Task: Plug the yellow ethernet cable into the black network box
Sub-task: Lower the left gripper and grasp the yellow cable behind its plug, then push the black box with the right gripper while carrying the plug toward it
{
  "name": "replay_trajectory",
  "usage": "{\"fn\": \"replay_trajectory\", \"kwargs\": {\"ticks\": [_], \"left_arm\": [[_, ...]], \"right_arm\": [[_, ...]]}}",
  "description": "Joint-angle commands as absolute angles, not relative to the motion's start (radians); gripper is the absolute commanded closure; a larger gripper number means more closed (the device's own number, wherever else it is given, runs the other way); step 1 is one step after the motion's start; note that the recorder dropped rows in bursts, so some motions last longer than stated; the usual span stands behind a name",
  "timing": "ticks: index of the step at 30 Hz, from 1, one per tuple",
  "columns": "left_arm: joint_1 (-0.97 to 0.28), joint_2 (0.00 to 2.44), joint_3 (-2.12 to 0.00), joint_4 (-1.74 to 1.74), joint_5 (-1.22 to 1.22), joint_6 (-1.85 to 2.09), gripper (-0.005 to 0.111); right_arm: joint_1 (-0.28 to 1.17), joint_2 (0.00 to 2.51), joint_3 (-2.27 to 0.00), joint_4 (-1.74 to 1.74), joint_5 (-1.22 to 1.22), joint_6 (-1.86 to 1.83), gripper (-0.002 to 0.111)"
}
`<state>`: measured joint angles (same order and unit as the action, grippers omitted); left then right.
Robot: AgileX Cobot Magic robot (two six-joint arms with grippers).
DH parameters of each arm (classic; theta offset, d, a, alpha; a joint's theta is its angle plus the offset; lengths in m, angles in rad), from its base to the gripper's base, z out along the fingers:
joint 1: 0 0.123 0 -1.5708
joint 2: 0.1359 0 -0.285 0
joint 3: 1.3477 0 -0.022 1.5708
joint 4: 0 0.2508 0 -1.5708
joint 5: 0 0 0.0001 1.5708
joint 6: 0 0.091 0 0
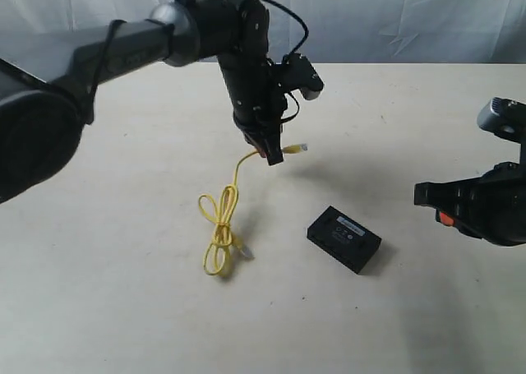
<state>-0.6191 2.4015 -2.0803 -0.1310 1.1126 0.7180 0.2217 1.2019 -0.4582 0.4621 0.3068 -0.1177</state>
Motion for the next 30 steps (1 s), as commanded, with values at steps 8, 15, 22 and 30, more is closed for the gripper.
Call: {"fn": "replay_trajectory", "kwargs": {"ticks": [8,15,22,30], "left_arm": [[-0.615,1.920,-1.530,-0.064,1.066,0.601,0.107],[-0.551,1.769,-1.213,-0.146,0.914,0.601,0.107],[-0.549,1.769,-1.076,-0.150,0.864,0.604,0.107],[-0.549,1.769,-1.027,-0.184,0.830,0.605,0.107]], "right_arm": [[0.354,1.258,-0.477,0.437,0.453,-0.207,0.109],[0.437,1.422,-0.477,0.412,0.302,-0.211,0.109],[0.498,1.532,-0.477,0.416,0.174,-0.211,0.109],[0.532,1.624,-0.511,0.414,0.089,-0.211,0.109]]}}
